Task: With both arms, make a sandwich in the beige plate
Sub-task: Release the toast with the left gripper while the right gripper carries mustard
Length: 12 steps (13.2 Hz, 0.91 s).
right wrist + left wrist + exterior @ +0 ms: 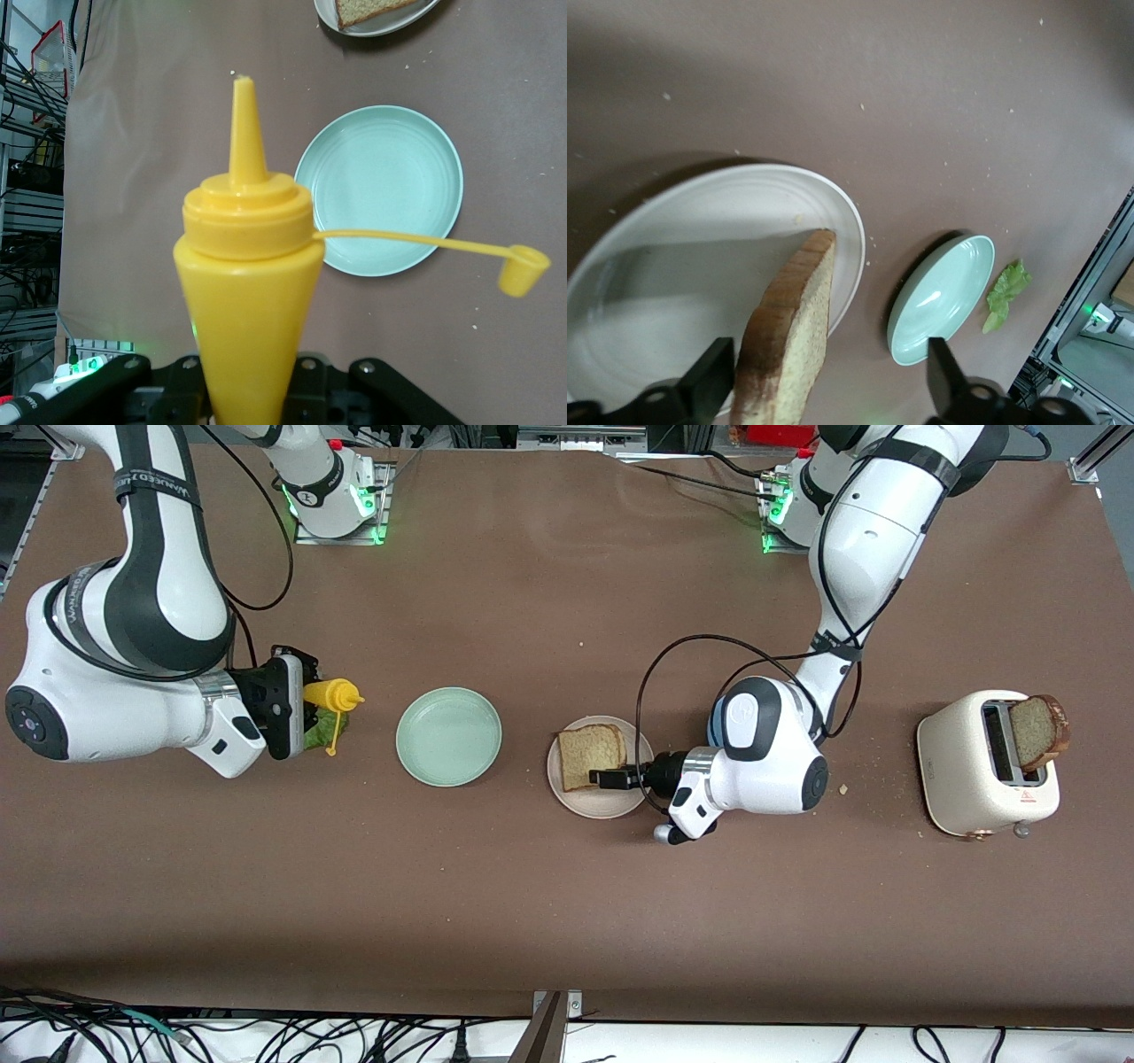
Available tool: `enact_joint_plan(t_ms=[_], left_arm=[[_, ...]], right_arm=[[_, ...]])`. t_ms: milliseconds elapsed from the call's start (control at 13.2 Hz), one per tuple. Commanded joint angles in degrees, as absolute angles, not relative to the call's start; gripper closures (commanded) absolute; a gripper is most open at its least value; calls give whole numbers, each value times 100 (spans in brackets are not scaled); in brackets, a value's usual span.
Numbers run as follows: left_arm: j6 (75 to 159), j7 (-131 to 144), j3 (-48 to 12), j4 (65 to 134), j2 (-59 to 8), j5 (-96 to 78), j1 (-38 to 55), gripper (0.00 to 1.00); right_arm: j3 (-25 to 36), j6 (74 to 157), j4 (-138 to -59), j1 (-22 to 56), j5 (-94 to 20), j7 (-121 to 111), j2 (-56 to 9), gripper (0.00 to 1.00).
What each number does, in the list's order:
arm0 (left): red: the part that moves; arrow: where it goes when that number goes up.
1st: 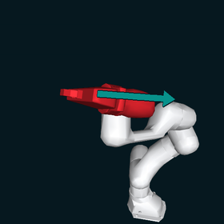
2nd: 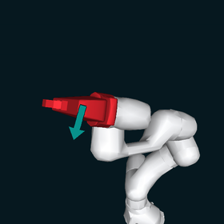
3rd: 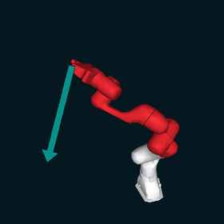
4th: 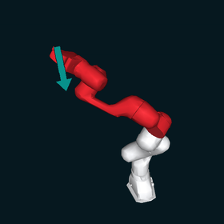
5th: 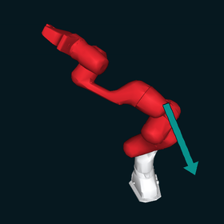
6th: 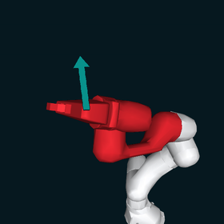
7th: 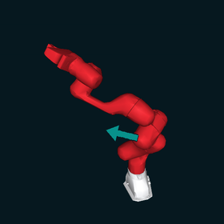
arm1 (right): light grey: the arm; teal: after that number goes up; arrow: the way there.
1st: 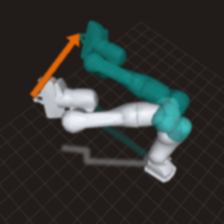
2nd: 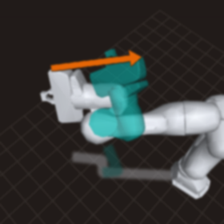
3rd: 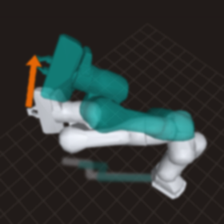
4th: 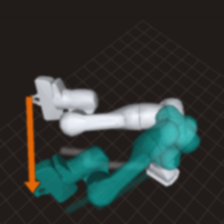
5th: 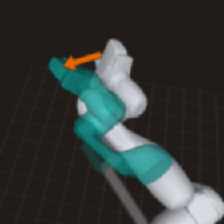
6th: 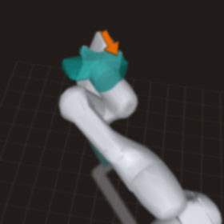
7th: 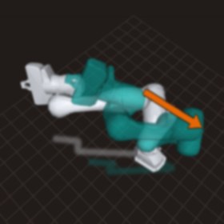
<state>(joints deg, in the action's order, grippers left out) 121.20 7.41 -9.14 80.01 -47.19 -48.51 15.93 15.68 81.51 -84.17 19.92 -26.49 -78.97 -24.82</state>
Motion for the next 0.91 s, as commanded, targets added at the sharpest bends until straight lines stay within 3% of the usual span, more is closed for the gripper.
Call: enact_joint_plan(t_ms=[0, 607, 835], left_arm=[[12068, 694, -896, 8086, -4623, -4466, 1442, 0], [11716, 904, -879, 8051, -4228, -2947, 985, 0], [11270, 1230, -879, 8025, -3991, -1771, 652, 0]], right_arm=[[1538, 8121, -8420, 2013, -2584, -7796, -2426, 100], [1547, 8121, -8132, 2583, -2427, -7051, -2452, 100], [1556, 8174, -8016, 3381, -1962, -6120, -2479, 100]])
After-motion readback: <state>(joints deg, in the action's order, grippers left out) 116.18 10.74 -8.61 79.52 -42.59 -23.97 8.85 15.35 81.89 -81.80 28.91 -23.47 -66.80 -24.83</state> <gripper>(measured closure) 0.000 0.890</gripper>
